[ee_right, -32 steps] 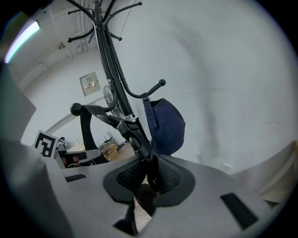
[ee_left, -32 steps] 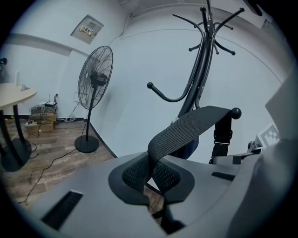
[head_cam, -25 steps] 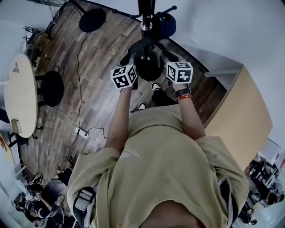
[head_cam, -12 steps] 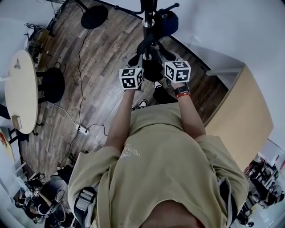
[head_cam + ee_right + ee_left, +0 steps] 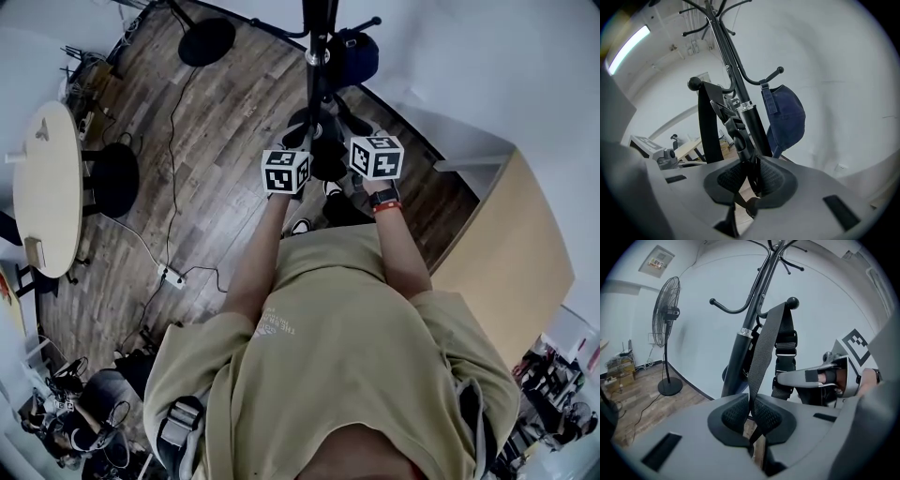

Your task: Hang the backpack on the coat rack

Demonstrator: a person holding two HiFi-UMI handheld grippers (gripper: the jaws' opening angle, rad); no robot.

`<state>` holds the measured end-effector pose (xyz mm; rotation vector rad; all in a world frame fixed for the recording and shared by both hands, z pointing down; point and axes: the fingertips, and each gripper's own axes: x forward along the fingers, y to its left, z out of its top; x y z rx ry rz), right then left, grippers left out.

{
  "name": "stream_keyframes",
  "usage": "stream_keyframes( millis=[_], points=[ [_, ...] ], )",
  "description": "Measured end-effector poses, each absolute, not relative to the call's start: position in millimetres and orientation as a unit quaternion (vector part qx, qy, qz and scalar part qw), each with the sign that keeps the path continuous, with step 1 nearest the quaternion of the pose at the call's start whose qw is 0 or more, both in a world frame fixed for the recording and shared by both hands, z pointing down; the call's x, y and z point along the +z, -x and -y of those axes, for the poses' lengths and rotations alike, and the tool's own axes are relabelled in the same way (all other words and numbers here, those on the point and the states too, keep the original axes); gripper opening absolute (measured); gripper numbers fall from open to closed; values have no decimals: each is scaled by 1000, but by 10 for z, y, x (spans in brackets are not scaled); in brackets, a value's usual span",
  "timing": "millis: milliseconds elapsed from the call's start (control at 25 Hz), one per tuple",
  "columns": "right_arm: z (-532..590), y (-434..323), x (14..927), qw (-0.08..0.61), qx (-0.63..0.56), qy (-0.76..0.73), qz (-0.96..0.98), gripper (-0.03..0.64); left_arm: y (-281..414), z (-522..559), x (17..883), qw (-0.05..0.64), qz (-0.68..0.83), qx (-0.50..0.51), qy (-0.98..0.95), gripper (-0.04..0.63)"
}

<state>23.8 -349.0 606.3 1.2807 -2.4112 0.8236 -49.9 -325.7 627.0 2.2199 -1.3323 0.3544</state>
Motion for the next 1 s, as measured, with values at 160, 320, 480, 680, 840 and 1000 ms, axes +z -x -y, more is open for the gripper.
stream_keyframes(
  millis=[160,320,480,680,840,1000],
  points=[
    [3478,-220,6065,150,291,-441,836,71,503,3232,6239,263,486,128,-823,26],
    [3414,-192,6068,150,296,-435,837,72,463,3179,6211,259,481,133,-827,26],
    [3378,-193,6056,151,297,-434,837,84,490,3181,6160,256,484,128,-827,28],
    [3304,-192,6027,150,301,-435,835,98,484,3129,6104,248,482,129,-830,26],
    [3220,-226,5941,142,311,-434,834,84,439,3050,6004,239,481,129,-834,26],
    [3144,-295,5744,118,302,-441,837,92,360,2941,5749,213,479,112,-844,26]
  ],
)
